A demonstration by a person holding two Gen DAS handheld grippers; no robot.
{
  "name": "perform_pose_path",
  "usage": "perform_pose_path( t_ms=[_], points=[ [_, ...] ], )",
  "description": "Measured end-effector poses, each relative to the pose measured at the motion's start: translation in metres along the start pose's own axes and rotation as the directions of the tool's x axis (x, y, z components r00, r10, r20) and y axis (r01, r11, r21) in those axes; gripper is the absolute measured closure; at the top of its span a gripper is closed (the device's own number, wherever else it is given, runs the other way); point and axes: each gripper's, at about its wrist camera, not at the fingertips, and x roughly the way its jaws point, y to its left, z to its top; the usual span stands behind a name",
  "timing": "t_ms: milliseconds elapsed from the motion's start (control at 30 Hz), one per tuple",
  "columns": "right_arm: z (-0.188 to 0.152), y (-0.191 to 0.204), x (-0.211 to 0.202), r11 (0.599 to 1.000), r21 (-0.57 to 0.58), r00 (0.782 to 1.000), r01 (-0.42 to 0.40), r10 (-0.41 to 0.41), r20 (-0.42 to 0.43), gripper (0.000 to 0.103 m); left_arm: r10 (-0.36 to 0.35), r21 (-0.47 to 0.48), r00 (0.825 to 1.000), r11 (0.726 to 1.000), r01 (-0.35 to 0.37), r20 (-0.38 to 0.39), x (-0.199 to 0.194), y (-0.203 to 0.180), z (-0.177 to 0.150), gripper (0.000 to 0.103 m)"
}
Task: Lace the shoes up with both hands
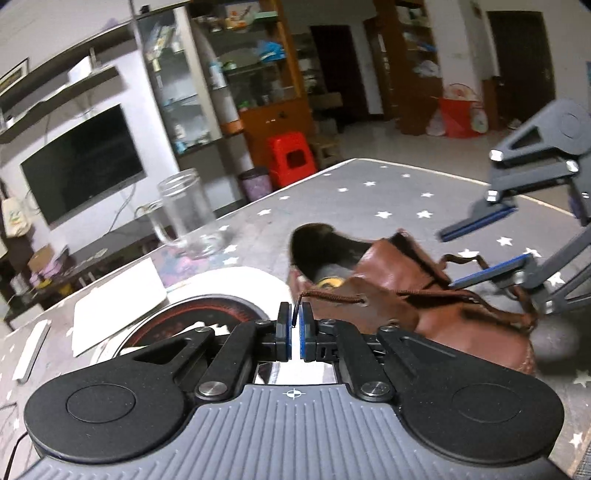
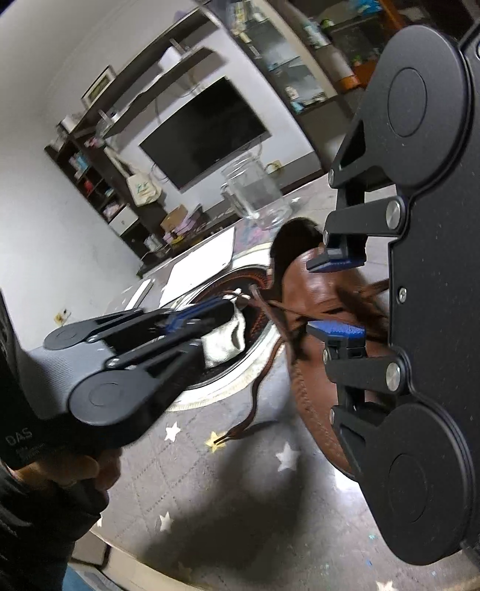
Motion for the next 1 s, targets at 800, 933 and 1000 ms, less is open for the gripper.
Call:
perform_pose_path(
  t_ms=[800,933,1000],
  points=[
    [-0.025,-0.011,-0.01,0.982,0.191,0.999,0.003,0.004,-0.036,0.102,-0.205,-0.071,0.966,0.978,0.196,-0.155,-0.02,-0.011,-0.041,0.068],
    [-0.025,-0.016,-0.016,0.982,0.187,0.999,0.041,-0.036,-0.029,0.102,-0.199,-0.038,0.964,0.98,0.195,-0.178,-0.008,-0.018,-0.04,0.068],
    [-0.027,-0.02,-0.016,0.972,0.235,1.0,-0.018,0.023,-0.02,0.101,-0.199,-0.025,0.961,0.98,0.198,-0.193,-0.002,-0.02,-0.041,0.068]
  ],
)
